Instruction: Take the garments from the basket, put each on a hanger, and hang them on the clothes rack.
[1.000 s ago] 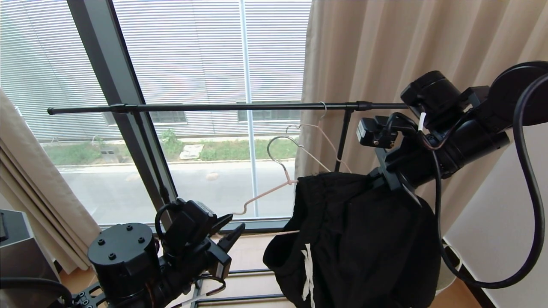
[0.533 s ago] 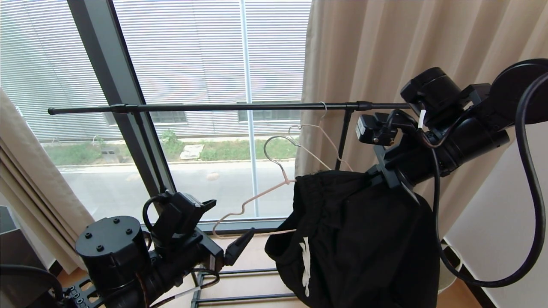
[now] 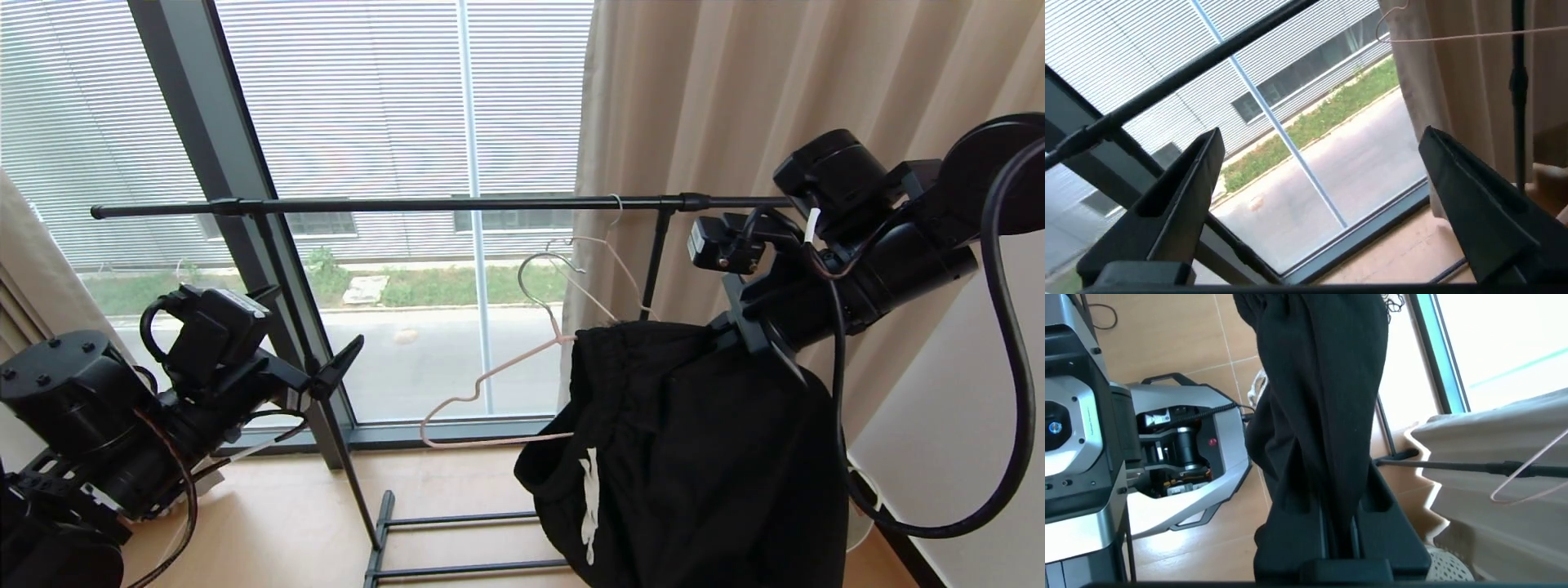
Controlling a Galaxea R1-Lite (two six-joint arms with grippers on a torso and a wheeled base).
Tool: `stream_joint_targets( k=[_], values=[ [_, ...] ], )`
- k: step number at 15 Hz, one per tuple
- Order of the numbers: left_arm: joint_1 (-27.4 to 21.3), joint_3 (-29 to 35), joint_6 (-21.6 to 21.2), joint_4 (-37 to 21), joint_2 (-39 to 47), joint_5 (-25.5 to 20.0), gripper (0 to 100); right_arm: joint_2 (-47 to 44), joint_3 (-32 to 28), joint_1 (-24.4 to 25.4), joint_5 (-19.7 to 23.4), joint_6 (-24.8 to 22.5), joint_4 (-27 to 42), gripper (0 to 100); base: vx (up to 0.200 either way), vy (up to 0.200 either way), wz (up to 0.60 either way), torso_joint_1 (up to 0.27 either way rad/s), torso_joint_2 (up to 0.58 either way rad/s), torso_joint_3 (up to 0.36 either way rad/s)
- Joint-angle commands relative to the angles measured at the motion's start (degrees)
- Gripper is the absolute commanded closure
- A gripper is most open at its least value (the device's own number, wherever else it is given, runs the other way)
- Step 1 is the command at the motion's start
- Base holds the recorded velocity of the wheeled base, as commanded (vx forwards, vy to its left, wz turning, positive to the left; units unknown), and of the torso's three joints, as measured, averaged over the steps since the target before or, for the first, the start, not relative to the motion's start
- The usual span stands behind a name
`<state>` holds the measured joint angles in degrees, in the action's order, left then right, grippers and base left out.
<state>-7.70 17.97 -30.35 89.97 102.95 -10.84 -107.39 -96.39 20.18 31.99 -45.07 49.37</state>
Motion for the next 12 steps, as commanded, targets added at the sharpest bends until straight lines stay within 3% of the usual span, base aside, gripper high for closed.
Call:
stream_joint_targets(
  k=[1,2,4,7,10,12],
  values=[
    [2.7,-1.1,-3.7,0.0,-2.0,0.1,0,0.1,0.2,-0.4,0.0,0.0,0.0,100,0.000,0.000,0.00,0.000,0.00,0.000],
    [2.5,-1.4,-8.1,0.0,-2.4,0.2,0,0.2,0.1,-0.5,-0.4,0.1,-0.1,100,0.000,0.000,0.00,0.000,0.00,0.000],
    [1.5,-1.3,-8.5,0.0,-3.1,0.7,0,0.6,0.0,-0.4,-1.8,0.1,0.0,100,0.000,0.000,0.00,0.000,0.00,0.000],
    [-4.2,-2.0,-9.6,0.0,-3.3,4.8,0,3.3,0.9,-0.6,-2.5,1.5,0.2,100,0.000,0.000,0.00,0.000,0.00,0.000],
    [-5.5,-2.2,-11.7,0.0,-3.0,4.9,0,3.9,0.4,-1.3,-2.5,2.3,-0.2,100,0.000,0.000,0.00,0.000,0.00,0.000],
    [-5.3,-1.6,-5.7,0.0,-0.9,4.7,0,3.4,0.2,-1.1,-2.4,2.3,-0.4,100,0.000,0.000,0.00,0.000,0.00,0.000]
  ],
)
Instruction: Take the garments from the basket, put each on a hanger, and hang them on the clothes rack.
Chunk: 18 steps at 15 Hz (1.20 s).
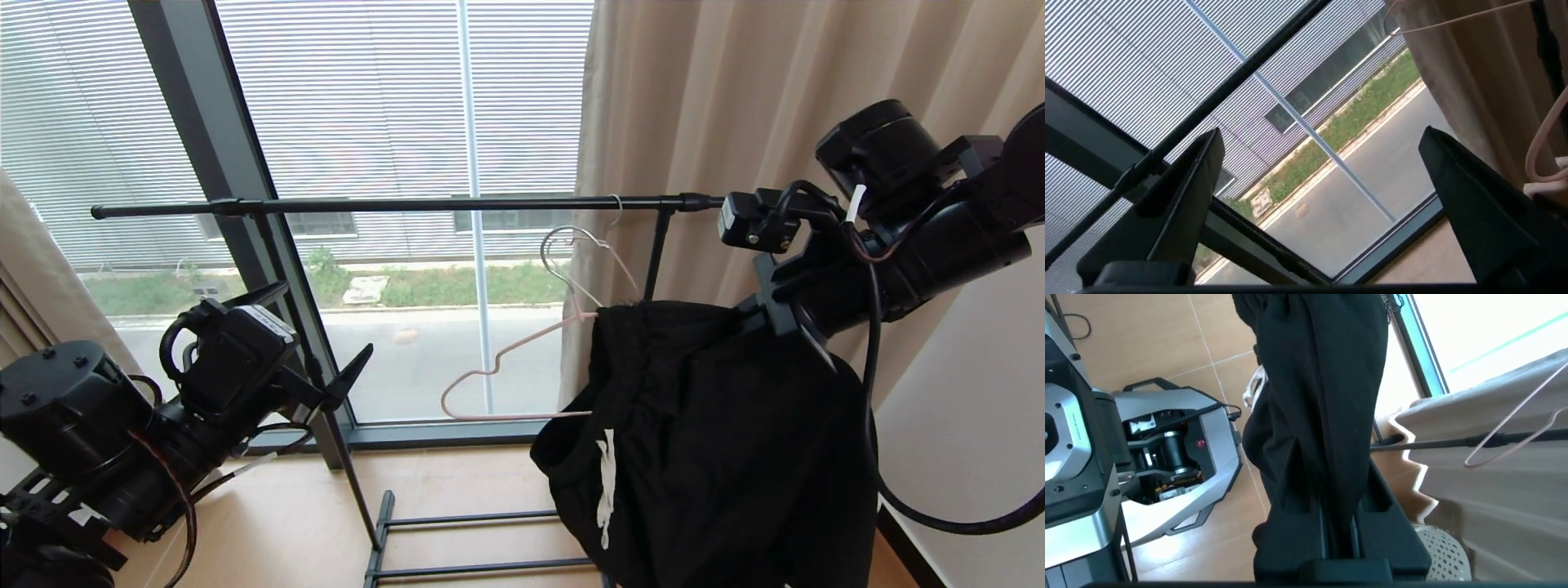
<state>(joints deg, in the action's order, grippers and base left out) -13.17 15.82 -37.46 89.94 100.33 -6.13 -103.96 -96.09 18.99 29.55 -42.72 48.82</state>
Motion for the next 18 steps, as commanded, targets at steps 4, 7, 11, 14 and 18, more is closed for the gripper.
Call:
stream_joint_targets(
  k=[4,7,11,14,18],
  values=[
    [7.2,1.2,27.6,0.1,8.2,-0.8,0,-1.9,-0.4,0.3,0.0,1.8,-4.2,100,0.000,0.000,0.00,0.000,0.00,0.000],
    [9.3,-5.1,47.7,0.1,10.2,-11.5,0,-0.9,-2.2,0.2,0.2,4.0,-6.1,100,0.000,0.000,0.00,0.000,0.00,0.000],
    [4.5,-7.2,60.5,0.1,17.6,-19.4,0,-0.2,-3.8,0.3,5.5,6.7,-6.2,100,0.000,0.000,0.00,0.000,0.00,0.000],
    [0.9,-4.3,66.8,0.1,21.5,-22.3,0,0.2,-3.2,1.0,10.6,7.4,-6.1,100,0.000,0.000,0.00,0.000,0.00,0.000],
    [-2.2,1.8,74.7,0.1,22.1,-22.5,0,0.2,-2.3,1.3,14.7,7.4,-6.0,100,0.000,0.000,0.00,0.000,0.00,0.000]
  ],
)
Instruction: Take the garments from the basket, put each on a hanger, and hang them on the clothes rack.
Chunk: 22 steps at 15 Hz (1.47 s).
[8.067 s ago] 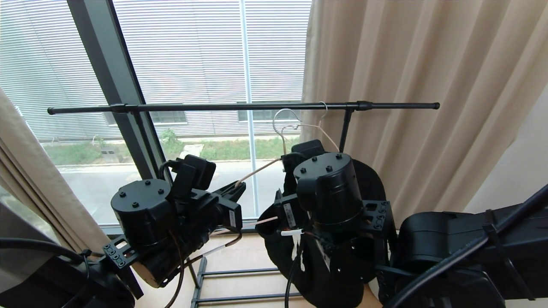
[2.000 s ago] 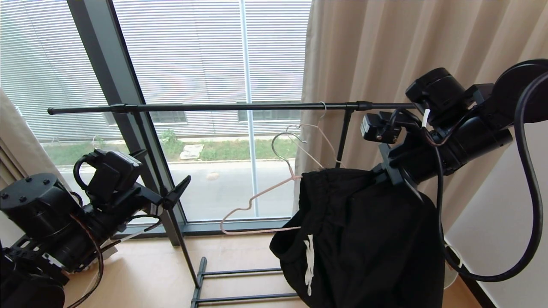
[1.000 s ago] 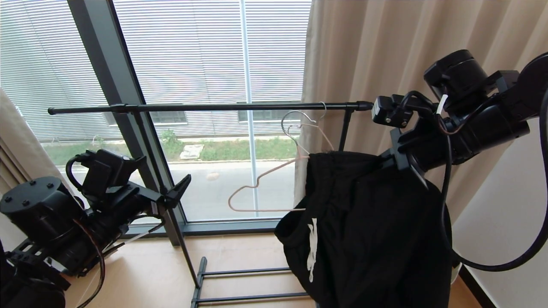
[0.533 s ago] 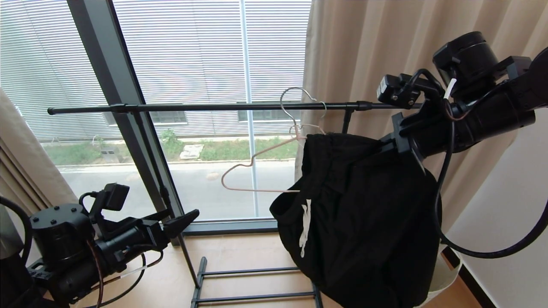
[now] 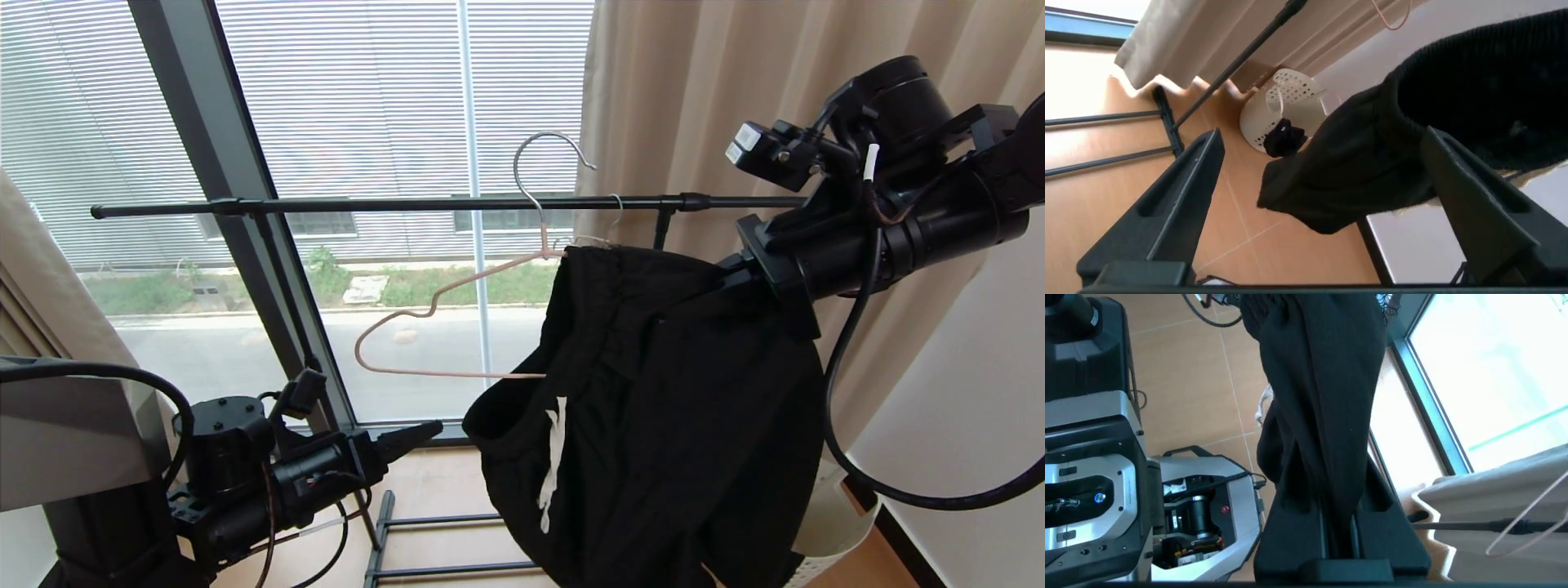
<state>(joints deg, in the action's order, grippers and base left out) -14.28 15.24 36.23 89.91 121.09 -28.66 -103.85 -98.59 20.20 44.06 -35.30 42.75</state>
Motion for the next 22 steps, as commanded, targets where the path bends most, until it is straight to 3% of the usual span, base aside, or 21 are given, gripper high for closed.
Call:
stream_joint_targets(
  k=[1,13,14,19,22],
  values=[
    [-1.8,3.5,1.6,0.1,1.6,0.0,0,0.2,0.5,0.7,0.7,0.0,0.1,100,0.000,0.000,0.00,0.000,0.00,0.000],
    [-5.6,5.0,2.5,0.1,2.9,0.2,0,1.3,1.4,3.6,1.6,0.1,0.0,100,0.000,0.000,0.00,0.000,0.00,0.000],
    [-5.6,4.8,2.5,0.1,3.0,0.2,100,1.4,1.4,3.6,1.6,0.1,0.0,100,0.000,0.000,0.00,0.000,0.00,0.000],
    [-5.4,4.4,2.3,0.1,1.8,0.4,100,2.3,3.2,3.2,1.6,0.0,-0.1,100,0.000,0.000,0.00,0.000,0.00,0.000],
    [-4.0,3.9,1.7,0.1,0.5,0.4,100,3.9,5.5,0.3,1.6,0.0,-0.1,100,0.000,0.000,0.00,0.000,0.00,0.000]
  ],
)
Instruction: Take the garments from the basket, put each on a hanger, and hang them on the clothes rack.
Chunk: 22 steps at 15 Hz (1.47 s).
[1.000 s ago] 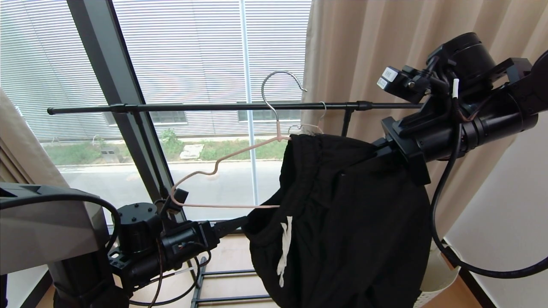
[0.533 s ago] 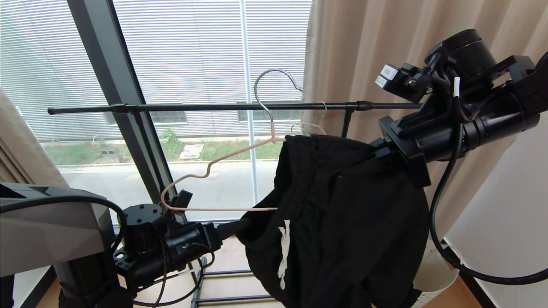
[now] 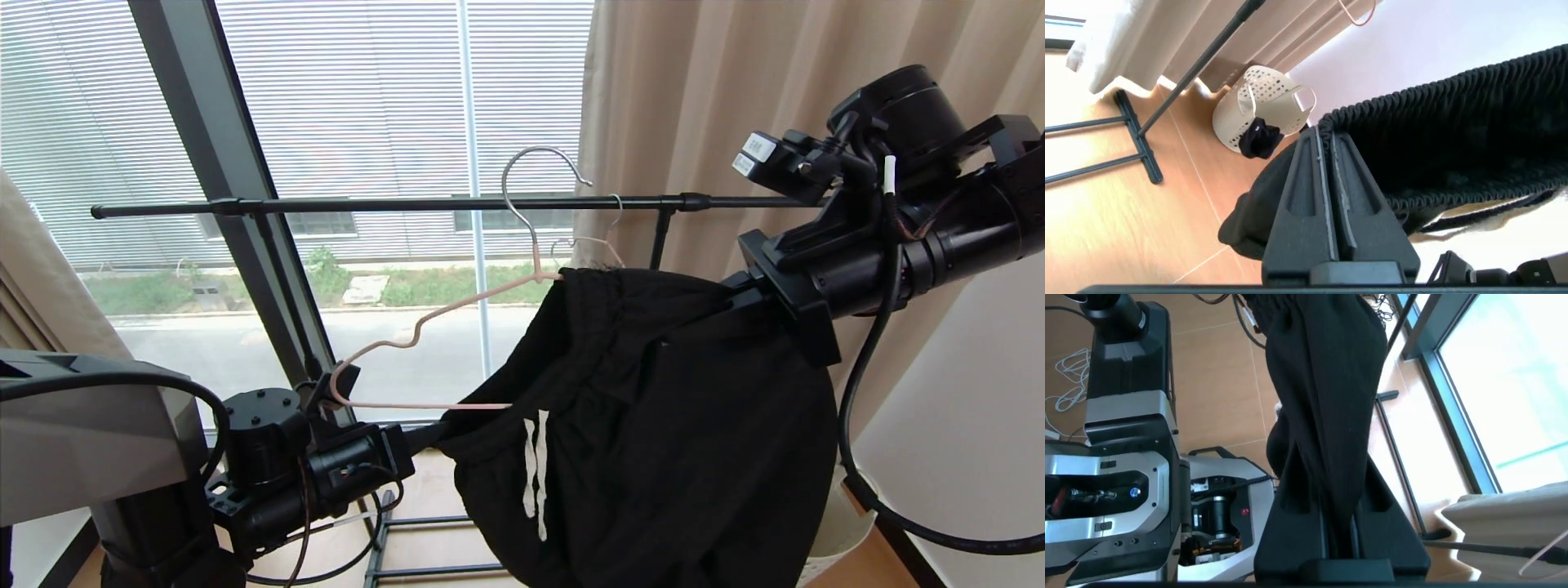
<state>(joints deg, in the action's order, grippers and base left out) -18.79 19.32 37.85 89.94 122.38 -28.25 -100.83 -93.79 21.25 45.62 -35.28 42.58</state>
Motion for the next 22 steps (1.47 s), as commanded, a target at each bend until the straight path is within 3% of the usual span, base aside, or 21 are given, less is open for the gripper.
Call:
stream_joint_targets(
  k=[1,8,14,18,20,22],
  values=[
    [1.6,-0.2,-0.8,0.1,-0.8,0.0,100,2.0,2.0,-1.9,0.0,-0.1,0.0,100,0.000,0.000,0.00,0.000,0.00,0.000],
    [4.3,0.5,-4.4,0.1,-0.9,0.0,100,7.7,9.4,-5.9,-0.7,-0.5,0.0,100,0.000,0.000,0.00,0.000,0.00,0.000],
    [5.0,0.5,-6.8,0.1,-1.0,0.2,100,7.1,14.0,-6.4,-11.5,-3.2,-0.6,100,0.000,0.000,0.00,0.000,0.00,0.000],
    [4.9,0.7,-10.8,0.1,-1.2,0.3,100,6.2,19.1,-6.3,-14.2,-3.2,-8.5,100,0.000,0.000,0.00,0.000,0.00,0.000],
    [4.5,4.6,-13.2,0.1,-4.7,0.4,100,5.2,22.2,-6.3,-14.3,-3.2,-13.2,100,0.000,0.000,0.00,0.000,0.00,0.000],
    [4.5,12.8,-14.9,-15.9,-11.4,1.6,100,5.1,26.0,-6.2,-14.2,-3.1,-19.0,100,0.000,0.000,0.00,0.000,0.00,0.000]
  ],
)
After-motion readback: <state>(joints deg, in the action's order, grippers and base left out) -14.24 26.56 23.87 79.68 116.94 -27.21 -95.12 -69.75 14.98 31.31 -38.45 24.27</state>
